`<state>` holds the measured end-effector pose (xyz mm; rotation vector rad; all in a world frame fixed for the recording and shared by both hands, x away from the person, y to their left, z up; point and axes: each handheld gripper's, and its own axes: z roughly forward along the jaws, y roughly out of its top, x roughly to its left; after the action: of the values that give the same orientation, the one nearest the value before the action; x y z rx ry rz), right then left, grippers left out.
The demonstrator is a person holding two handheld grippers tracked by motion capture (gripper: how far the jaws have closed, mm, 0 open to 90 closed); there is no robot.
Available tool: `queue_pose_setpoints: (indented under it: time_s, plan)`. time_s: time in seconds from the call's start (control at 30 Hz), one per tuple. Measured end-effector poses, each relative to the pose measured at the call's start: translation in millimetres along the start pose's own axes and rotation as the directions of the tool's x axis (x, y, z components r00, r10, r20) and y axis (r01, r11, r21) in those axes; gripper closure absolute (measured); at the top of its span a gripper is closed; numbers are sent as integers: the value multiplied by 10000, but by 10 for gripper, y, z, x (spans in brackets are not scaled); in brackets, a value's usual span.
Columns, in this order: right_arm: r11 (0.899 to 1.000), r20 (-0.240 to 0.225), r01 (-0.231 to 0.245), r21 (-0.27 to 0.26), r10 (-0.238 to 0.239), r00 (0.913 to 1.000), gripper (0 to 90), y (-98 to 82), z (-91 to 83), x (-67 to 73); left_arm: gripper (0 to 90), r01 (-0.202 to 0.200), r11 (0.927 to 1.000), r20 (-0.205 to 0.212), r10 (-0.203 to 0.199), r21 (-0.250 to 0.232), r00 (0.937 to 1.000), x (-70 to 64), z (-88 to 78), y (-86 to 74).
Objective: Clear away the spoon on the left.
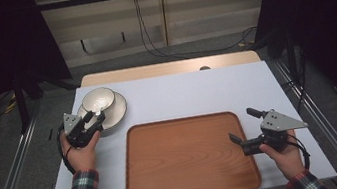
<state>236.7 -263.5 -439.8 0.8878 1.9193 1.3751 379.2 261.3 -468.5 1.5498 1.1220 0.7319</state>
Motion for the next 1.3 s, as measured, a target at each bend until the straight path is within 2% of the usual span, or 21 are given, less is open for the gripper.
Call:
queue_pose_setpoints:
  time_s: [0.2,0.27,0.43,0.63,0.83,0.9,1.0,1.17,1.23,1.3]
  plan:
    - [10000,50,-34,7,34,10000,6,2,-12,-2,561,77,9999,-1,-77,-119,10000,3,4,13]
    - [10000,43,-59,13,59,10000,6,-1,-11,-7,583,217,9997,-75,-218,-136,9997,14,-7,23]
    - [10000,-22,64,34,-64,10000,7,-2,-5,-1,657,532,9983,111,-530,-228,9985,33,-13,14]
    - [10000,-11,47,70,-47,10000,7,-4,-7,-1,677,760,9965,58,-759,-353,9971,51,-23,12]
    - [9999,-26,89,98,-89,10000,9,-7,-6,-2,729,892,9948,211,-882,-494,9959,85,-34,18]
    - [9999,-31,43,104,-43,10000,9,-7,-6,2,743,1079,9924,196,-1069,-583,9941,97,-34,29]
    - [9999,-46,85,90,-84,10000,9,-7,-6,-1,760,1140,9909,178,-1130,-716,9934,114,-37,38]
    - [9999,-59,50,113,-50,10000,9,-7,-8,4,782,1140,9914,92,-1137,-636,9935,137,-45,46]
    - [9999,-79,34,127,-33,10000,9,-8,-8,5,792,1302,9879,81,-1300,-838,9915,147,-38,43]
    - [9999,-82,44,139,-43,10000,9,-9,-8,5,798,1336,9876,135,-1329,-826,9910,160,-44,44]
